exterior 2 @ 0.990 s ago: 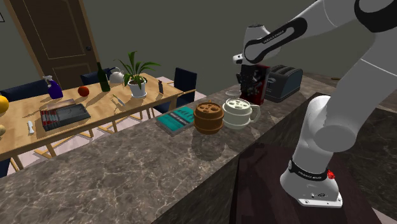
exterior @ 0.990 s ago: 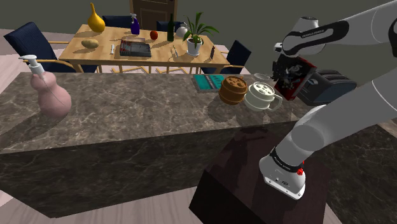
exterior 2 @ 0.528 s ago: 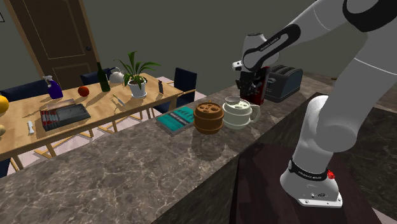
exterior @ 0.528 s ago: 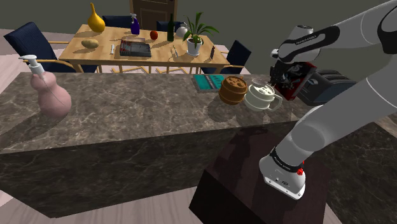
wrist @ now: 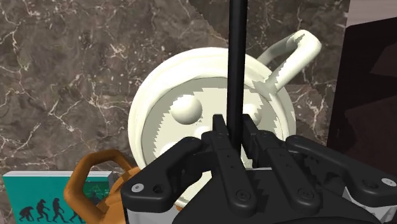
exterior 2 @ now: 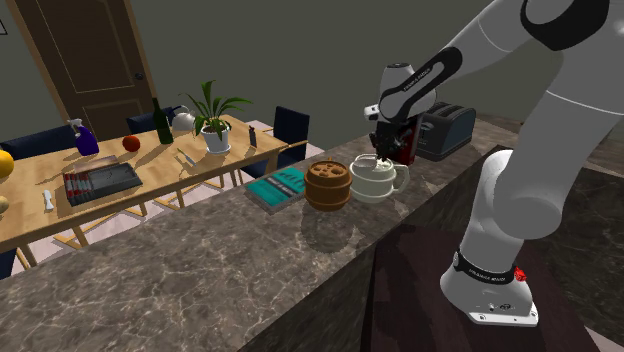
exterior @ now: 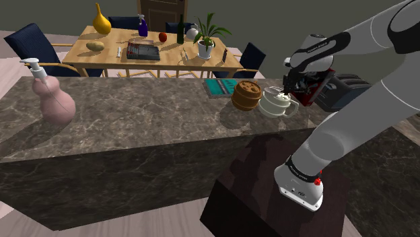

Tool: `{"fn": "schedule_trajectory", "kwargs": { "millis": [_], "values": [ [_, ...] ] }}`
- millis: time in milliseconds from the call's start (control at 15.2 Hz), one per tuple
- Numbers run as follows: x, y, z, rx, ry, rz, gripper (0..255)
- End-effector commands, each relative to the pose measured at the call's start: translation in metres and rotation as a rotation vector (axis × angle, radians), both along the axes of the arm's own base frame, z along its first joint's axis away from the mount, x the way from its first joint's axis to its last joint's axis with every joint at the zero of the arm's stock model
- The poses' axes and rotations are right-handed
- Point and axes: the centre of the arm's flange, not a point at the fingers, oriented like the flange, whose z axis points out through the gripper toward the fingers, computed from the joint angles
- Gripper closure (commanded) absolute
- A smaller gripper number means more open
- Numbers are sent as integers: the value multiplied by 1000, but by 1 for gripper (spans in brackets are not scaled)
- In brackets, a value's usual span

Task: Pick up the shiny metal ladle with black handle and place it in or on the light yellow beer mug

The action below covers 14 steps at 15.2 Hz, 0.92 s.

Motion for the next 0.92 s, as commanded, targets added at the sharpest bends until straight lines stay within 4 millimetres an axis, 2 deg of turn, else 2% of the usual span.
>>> {"fn": "schedule_trajectory", "kwargs": {
  "millis": [0, 264, 330, 660, 858],
  "values": [
    [0, -1, -1, 0, 0, 0, 255],
    [0, -1, -1, 0, 0, 0, 255],
    [0, -1, -1, 0, 0, 0, 0],
    [0, -1, -1, 0, 0, 0, 0],
    [-1, 5, 38, 0, 0, 0, 0]
  ]
}}
